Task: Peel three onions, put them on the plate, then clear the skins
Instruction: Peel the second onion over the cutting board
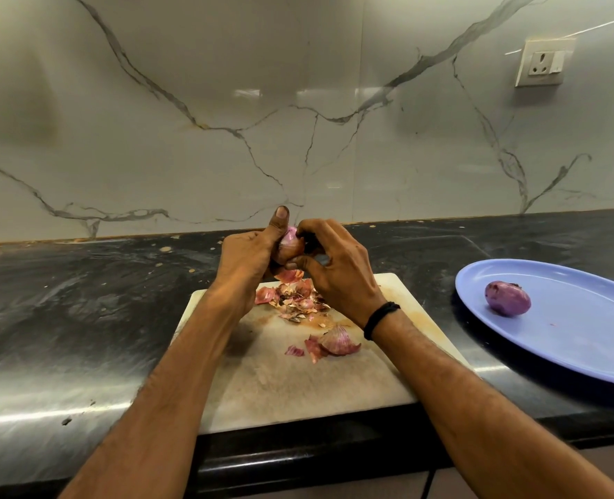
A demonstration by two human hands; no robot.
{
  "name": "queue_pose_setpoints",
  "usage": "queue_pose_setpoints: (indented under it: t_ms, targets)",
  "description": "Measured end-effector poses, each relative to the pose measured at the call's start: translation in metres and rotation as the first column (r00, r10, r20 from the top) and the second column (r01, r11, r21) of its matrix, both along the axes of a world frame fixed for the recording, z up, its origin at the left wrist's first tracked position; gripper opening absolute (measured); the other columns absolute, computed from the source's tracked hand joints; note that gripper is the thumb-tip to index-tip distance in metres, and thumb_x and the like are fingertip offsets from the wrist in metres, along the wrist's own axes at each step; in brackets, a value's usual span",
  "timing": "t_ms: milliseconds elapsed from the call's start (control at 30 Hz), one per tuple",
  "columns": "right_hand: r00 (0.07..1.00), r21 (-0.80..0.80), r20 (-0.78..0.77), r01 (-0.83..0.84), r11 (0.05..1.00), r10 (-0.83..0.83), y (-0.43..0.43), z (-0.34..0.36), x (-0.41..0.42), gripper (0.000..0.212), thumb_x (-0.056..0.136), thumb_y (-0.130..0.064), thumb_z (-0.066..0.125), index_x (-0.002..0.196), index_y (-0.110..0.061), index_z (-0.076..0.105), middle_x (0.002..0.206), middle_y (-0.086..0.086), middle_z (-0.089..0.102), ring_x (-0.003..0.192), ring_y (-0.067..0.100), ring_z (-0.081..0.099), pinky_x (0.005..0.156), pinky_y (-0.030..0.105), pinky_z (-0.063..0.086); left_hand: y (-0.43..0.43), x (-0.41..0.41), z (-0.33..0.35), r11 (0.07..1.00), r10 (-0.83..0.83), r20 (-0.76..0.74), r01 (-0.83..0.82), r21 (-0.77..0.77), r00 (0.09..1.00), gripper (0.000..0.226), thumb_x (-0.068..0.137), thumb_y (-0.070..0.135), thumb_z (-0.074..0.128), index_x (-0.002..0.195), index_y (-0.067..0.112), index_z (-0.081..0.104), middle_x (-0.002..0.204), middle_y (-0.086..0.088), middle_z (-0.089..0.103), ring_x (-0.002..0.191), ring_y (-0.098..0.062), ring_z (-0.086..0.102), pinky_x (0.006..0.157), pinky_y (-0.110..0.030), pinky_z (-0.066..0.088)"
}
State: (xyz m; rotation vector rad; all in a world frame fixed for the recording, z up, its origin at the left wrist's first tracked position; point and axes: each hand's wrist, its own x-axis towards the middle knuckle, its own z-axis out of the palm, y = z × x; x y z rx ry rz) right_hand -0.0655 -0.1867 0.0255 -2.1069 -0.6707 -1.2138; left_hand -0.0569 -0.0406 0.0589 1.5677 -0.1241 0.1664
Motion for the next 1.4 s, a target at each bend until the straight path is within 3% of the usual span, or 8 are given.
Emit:
queue_pose_setpoints:
  t_ms: [167,433,733,867,967,1167,1300,1400]
  targets:
    - [1.000,0.033,0.003,-0.003,0.999,0.003,0.0013,-0.0011,-0.0003,0.010,0.087,-0.004,0.069,0.092,-0.002,0.060,0.092,0.007,0.059,0.078,0.011,0.052,0.075,0.007,0.044,0.0000,0.0012,0.0015,0.998,0.020,-0.026,-0.021,-0.055,0.999,0.051,0.084,0.062,0.065,0.087,0.012,0.072,0.090,-0.017,0.075,0.088,-0.035,0.074,0.086,-0.049,0.061]
    - [0.999,0.011,-0.031,-0.024,1.000,0.025,0.0016,0.0002,-0.0010,0.034,0.086,-0.006,0.067,0.118,-0.010,0.057,0.105,0.008,0.060,0.091,0.016,0.059,0.081,0.003,0.042,-0.0003,0.0025,0.0013,0.999,0.045,0.002,-0.045,-0.022,0.999,0.053,0.082,0.062,0.065,0.091,0.010,0.073,0.091,-0.014,0.075,0.086,-0.029,0.075,0.081,-0.041,0.063]
    - [0.999,-0.008,-0.035,-0.022,1.000,0.021,0.0002,-0.0007,-0.0003,0.027,0.088,-0.006,0.067,0.113,-0.007,0.059,0.099,0.008,0.061,0.085,0.018,0.060,0.076,0.011,0.046,0.0003,0.0044,-0.0031,1.000,0.017,0.007,-0.017,0.017,1.000,0.066,0.077,0.066,0.066,0.094,0.003,0.075,0.089,-0.017,0.076,0.083,-0.032,0.075,0.084,-0.047,0.062]
    - [1.000,-0.009,-0.016,-0.013,1.000,0.013,0.0002,-0.0032,0.0006,0.011,0.090,-0.006,0.064,0.100,-0.004,0.061,0.093,0.008,0.062,0.078,0.017,0.058,0.071,0.020,0.051,-0.0002,0.0035,-0.0014,0.999,0.024,-0.019,-0.024,-0.037,1.000,0.051,0.084,0.059,0.066,0.090,0.009,0.072,0.093,-0.017,0.075,0.089,-0.033,0.074,0.085,-0.044,0.061]
    - [1.000,0.027,-0.014,-0.004,1.000,0.004,0.0011,-0.0032,0.0003,0.006,0.090,-0.005,0.064,0.094,-0.004,0.060,0.090,0.007,0.062,0.076,0.014,0.056,0.069,0.017,0.049,-0.0008,0.0020,0.0009,0.996,0.025,-0.047,-0.029,-0.082,0.999,0.044,0.088,0.056,0.066,0.086,0.012,0.070,0.094,-0.018,0.074,0.092,-0.036,0.073,0.086,-0.047,0.061]
    - [0.997,0.134,-0.061,-0.033,0.990,0.042,0.0024,-0.0007,0.0002,0.018,0.088,-0.003,0.067,0.104,-0.004,0.058,0.100,0.006,0.063,0.088,0.006,0.055,0.079,0.003,0.044,-0.0019,0.0013,0.0015,0.995,0.040,-0.028,-0.042,-0.086,0.999,0.044,0.085,0.058,0.067,0.087,0.014,0.070,0.094,-0.016,0.075,0.092,-0.033,0.074,0.086,-0.046,0.061]
    - [0.998,0.132,-0.057,-0.031,0.991,0.039,0.0019,0.0004,0.0013,0.030,0.087,-0.007,0.068,0.115,-0.008,0.055,0.106,0.008,0.059,0.092,0.012,0.058,0.080,0.006,0.046,-0.0020,0.0001,0.0010,0.997,0.018,-0.018,-0.019,-0.077,1.000,0.055,0.077,0.061,0.069,0.092,0.008,0.073,0.092,-0.017,0.076,0.090,-0.035,0.074,0.085,-0.049,0.061]
    - [0.998,0.064,-0.050,-0.029,0.998,0.032,0.0021,-0.0013,0.0014,0.040,0.084,-0.015,0.074,0.118,-0.015,0.053,0.107,0.010,0.055,0.091,0.014,0.056,0.078,0.007,0.044,-0.0018,0.0003,0.0004,0.997,0.014,-0.020,-0.016,-0.081,1.000,0.052,0.082,0.058,0.069,0.094,0.008,0.074,0.092,-0.015,0.076,0.087,-0.031,0.075,0.076,-0.039,0.063]
